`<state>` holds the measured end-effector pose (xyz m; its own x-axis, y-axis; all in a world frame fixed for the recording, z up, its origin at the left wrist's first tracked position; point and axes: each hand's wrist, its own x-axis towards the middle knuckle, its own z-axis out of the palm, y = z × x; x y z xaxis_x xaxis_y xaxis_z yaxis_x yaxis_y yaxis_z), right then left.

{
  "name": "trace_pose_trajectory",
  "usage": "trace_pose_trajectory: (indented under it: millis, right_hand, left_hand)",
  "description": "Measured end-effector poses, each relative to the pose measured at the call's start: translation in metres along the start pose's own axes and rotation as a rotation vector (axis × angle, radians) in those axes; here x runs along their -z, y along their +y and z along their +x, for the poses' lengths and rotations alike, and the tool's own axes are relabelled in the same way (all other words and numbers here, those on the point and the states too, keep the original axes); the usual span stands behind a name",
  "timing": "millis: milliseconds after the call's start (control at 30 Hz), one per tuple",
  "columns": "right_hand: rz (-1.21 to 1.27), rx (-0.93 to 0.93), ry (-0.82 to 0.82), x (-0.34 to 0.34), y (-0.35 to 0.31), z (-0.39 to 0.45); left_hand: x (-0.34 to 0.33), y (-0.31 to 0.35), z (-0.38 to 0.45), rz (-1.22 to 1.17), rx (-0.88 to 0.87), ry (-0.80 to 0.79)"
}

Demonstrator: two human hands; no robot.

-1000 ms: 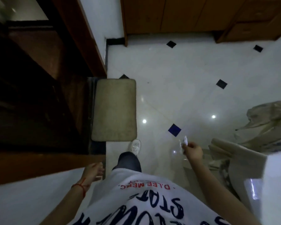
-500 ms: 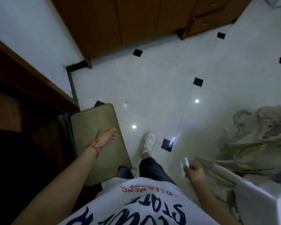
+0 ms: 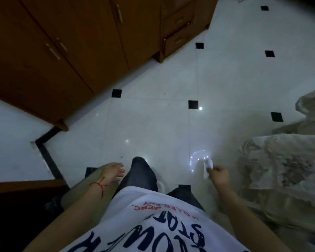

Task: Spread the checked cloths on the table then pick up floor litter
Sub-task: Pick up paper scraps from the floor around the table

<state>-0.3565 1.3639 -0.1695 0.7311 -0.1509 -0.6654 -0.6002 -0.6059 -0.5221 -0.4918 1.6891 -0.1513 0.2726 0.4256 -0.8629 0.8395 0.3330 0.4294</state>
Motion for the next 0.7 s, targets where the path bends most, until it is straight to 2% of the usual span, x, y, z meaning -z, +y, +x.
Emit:
trace_pose_trajectory:
  millis: [100,200,400,533,700]
  right_hand:
    - [0.071,0.020,0.072,0.004,-0.040,0.029]
    - [0.189,-0.040,0.132,0.011,-0.060,0.058]
    - [0.358,-0.325,0.242,0.023,-0.068,0.082]
    - [0.490,-0.482,0.276,0.024,-0.074,0.095]
    - [0.690,-0.559,0.365,0.035,-0.076,0.120]
  left_hand:
    - [-0.008,0.044,0.030,0.112,0.007,-0.021]
    - [-0.024,0.095,0.061,0.226,0.004,-0.054]
    - [-0.084,0.233,0.107,0.456,-0.086,-0.152]
    - [-0.153,0.331,0.128,0.628,-0.198,-0.257]
    - [-0.264,0.418,0.132,0.781,-0.327,-0.380]
